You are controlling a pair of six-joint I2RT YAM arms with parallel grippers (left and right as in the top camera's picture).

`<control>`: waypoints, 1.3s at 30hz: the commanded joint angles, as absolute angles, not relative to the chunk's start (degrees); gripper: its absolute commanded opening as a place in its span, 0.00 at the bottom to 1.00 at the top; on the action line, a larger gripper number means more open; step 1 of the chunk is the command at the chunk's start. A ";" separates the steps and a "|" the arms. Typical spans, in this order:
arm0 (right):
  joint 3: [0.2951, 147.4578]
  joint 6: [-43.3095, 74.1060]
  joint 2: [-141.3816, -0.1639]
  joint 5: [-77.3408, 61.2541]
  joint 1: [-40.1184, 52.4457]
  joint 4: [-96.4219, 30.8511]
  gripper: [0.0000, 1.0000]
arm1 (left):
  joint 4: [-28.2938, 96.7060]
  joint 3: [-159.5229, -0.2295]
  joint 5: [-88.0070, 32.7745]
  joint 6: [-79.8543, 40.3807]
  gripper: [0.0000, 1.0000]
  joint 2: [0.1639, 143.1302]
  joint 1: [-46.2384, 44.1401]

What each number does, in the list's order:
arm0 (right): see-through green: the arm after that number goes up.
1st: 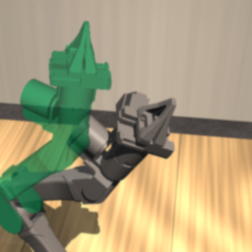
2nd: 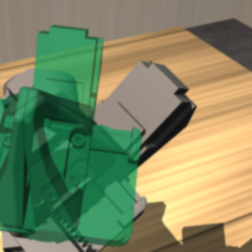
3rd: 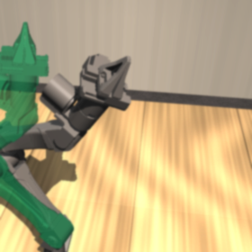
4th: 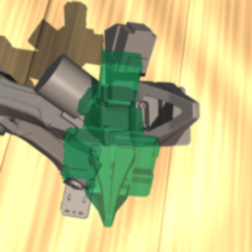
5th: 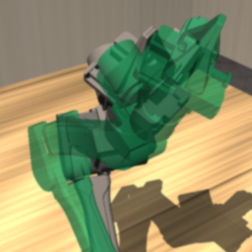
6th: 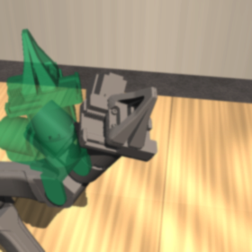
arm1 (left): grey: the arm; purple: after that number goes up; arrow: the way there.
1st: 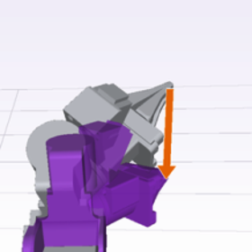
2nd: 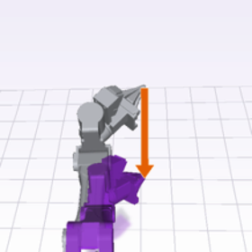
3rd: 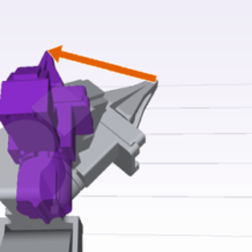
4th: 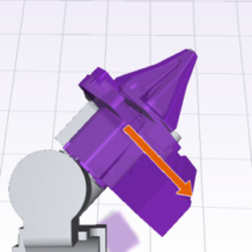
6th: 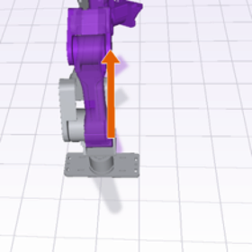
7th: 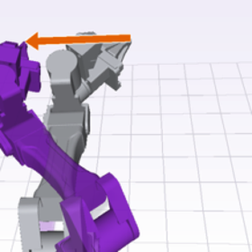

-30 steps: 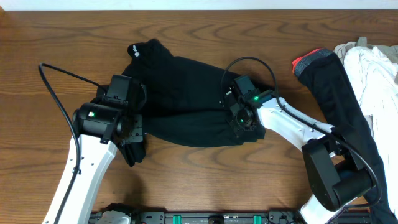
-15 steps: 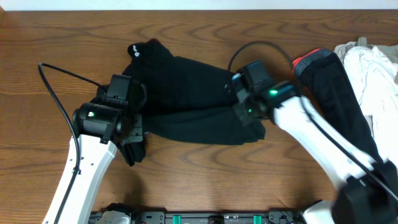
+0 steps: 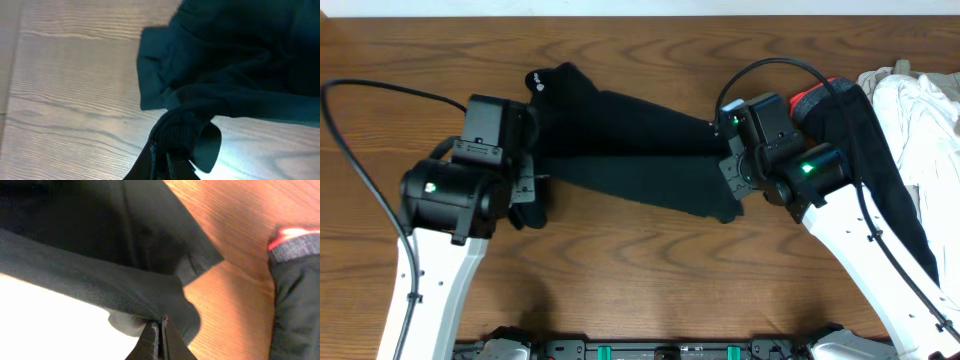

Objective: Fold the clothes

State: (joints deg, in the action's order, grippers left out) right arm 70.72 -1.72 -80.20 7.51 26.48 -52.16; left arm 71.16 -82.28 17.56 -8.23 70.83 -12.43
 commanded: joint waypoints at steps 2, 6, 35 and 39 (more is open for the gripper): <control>71.18 5.96 -79.37 18.20 25.76 -54.06 0.01 | 71.48 -86.39 21.69 -7.29 0.06 70.28 -10.31; 71.20 2.81 -78.94 13.65 25.89 -53.32 0.01 | 71.66 -89.21 21.63 -6.92 0.06 70.28 -9.91; 95.94 2.57 -63.29 0.58 30.48 -55.59 0.01 | 95.07 -139.31 8.99 -1.32 0.06 71.29 -10.09; 95.94 4.71 -67.29 3.20 30.39 -53.19 0.01 | 94.19 -139.24 8.99 -0.80 0.06 77.82 -10.02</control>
State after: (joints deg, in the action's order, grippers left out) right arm 95.20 2.02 -64.12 1.08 29.98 -54.37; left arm 92.12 -139.57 9.63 -1.26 71.11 -10.48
